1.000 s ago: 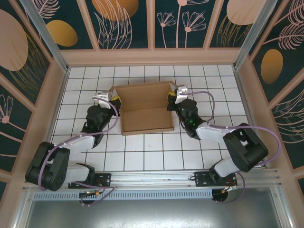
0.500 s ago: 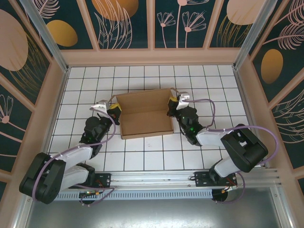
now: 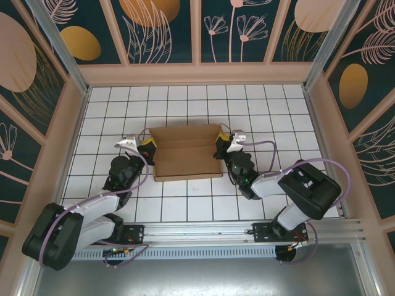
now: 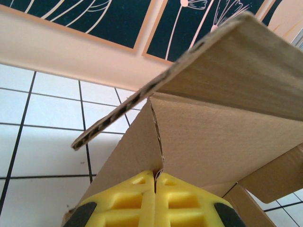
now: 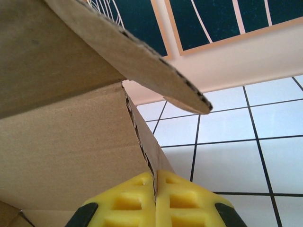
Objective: Fold the paper box
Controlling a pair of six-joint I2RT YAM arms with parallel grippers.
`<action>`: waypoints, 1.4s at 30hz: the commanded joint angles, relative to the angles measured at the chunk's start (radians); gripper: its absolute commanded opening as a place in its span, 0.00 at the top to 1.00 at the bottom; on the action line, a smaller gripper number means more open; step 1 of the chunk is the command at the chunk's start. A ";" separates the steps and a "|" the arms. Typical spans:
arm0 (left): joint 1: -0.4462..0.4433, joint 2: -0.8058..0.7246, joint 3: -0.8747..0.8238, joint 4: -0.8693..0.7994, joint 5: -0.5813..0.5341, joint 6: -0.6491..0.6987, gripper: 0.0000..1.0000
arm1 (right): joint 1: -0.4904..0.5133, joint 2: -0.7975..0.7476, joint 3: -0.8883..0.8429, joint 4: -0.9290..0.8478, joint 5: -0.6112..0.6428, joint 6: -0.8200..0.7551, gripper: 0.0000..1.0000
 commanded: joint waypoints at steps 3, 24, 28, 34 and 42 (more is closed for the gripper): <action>-0.019 -0.058 -0.099 -0.127 0.000 -0.084 1.00 | 0.059 0.073 -0.050 0.026 0.017 0.026 1.00; -0.019 -0.087 -0.107 -0.175 -0.010 -0.118 1.00 | 0.143 0.063 0.093 -0.172 0.050 0.105 1.00; -0.019 -0.078 -0.111 -0.159 -0.002 -0.122 1.00 | 0.144 0.051 0.135 -0.259 0.042 0.174 1.00; -0.018 -0.080 -0.116 -0.157 0.004 -0.126 1.00 | 0.153 0.081 0.159 -0.279 0.051 0.291 1.00; -0.019 -0.103 -0.125 -0.164 -0.005 -0.141 1.00 | 0.178 0.174 0.091 -0.149 0.101 0.289 1.00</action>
